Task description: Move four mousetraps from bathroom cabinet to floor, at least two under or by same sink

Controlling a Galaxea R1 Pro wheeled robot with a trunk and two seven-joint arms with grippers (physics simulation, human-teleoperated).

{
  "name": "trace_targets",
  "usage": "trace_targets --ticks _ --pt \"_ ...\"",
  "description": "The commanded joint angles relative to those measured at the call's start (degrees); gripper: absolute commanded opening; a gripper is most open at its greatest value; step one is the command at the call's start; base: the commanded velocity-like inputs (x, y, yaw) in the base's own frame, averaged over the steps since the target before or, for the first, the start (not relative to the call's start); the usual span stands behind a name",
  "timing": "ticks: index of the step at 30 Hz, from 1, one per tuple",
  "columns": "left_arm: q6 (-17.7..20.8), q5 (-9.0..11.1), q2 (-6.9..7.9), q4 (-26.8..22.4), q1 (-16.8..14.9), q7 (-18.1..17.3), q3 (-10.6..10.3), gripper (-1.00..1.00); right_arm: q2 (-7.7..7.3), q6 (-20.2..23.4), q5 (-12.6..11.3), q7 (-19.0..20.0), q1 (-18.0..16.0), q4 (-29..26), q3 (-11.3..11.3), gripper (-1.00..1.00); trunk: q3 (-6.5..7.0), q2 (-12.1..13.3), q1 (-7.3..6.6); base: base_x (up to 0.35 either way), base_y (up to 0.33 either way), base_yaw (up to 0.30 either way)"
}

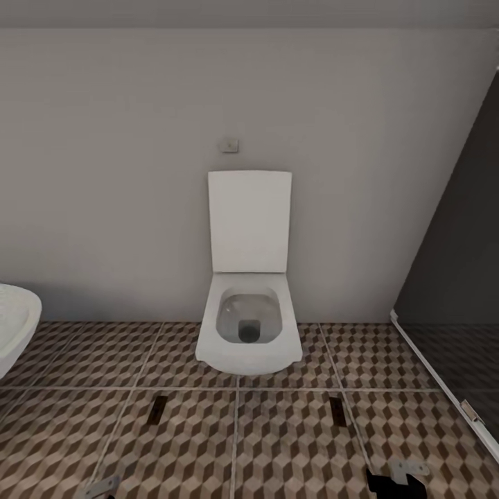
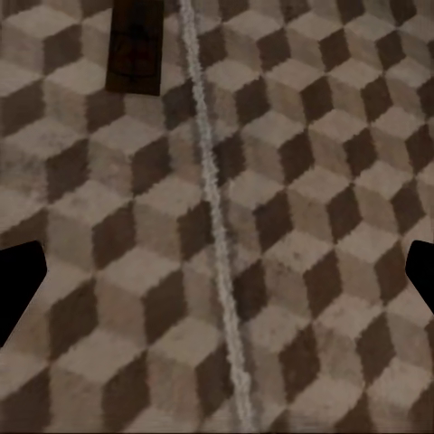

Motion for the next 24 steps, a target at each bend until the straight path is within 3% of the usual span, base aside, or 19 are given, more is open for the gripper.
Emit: trace_targets --ticks 1,8,14,24 --pt "-0.43 0.1 0.0 0.23 0.06 -0.07 0.16 1.0 0.18 -0.26 -0.26 -0.08 0.26 0.19 0.48 1.0 0.18 -0.01 -0.04 0.0 0.0 0.0" --pt "-0.44 0.1 0.24 0.23 1.24 -0.24 0.16 1.0 1.94 -0.24 0.69 -0.11 2.6 0.19 0.48 1.0 1.73 0.09 -0.22 0.0 0.0 0.0" --pt "-0.48 0.1 0.27 0.2 1.56 -0.25 0.16 1.0 2.47 -0.33 2.85 -0.29 3.57 0.19 0.48 1.0 3.06 0.17 -0.37 0.0 0.0 0.0" --pt "-0.56 0.17 0.16 0.15 1.63 -0.18 0.16 1.0 3.25 -0.42 3.6 0.06 3.85 0.19 0.4 1.0 5.27 0.3 -0.63 0.0 0.0 0.0"
